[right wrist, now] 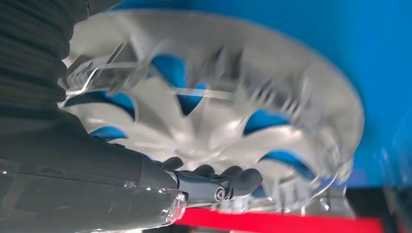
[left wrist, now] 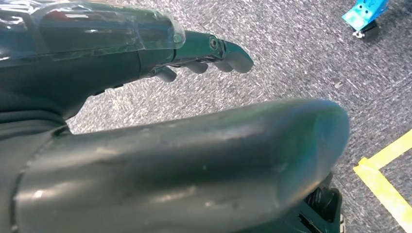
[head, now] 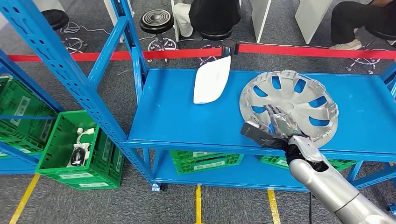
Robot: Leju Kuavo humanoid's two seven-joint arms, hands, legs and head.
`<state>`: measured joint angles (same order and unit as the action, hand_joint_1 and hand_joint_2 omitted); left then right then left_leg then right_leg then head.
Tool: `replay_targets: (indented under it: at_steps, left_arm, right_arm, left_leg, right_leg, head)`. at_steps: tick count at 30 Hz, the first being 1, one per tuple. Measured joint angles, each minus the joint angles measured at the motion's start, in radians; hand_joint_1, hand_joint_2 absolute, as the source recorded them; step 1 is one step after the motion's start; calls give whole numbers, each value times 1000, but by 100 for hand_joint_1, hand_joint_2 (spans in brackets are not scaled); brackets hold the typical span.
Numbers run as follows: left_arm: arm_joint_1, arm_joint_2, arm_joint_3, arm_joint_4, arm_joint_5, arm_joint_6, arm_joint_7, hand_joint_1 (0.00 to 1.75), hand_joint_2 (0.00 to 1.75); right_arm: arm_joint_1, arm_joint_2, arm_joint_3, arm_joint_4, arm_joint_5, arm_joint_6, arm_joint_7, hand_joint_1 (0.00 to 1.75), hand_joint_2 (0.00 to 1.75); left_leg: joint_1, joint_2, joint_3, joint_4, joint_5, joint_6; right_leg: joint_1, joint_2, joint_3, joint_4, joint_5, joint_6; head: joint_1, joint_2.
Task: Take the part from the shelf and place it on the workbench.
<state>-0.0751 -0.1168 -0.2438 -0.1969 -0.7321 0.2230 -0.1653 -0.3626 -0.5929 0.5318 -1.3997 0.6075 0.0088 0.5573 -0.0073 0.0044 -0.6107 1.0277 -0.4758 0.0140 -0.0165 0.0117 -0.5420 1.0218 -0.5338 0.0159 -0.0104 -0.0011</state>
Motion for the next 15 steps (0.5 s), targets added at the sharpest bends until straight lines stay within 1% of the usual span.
replay_targets:
  at_steps: [5, 15]
  left_arm:
    - [-1, 3, -23, -2, 7, 5, 5, 0, 0]
    - [0, 7, -70, -8, 11, 16, 8, 0, 0]
  right_arm:
    - [-26, 0, 37, 29, -41, 14, 3, 0, 175]
    - [-31, -25, 70, 55, -125, 57, 43, 0, 175]
  left_leg:
    - [0, -3, 0, 0, -3, -8]
    - [3, -10, 2, 0, -5, -9]
  right_leg:
    - [0, -2, 3, -4, -2, 0]
    - [0, -6, 15, -19, -1, 3]
  head:
    - [0, 0]
    - [2, 0]
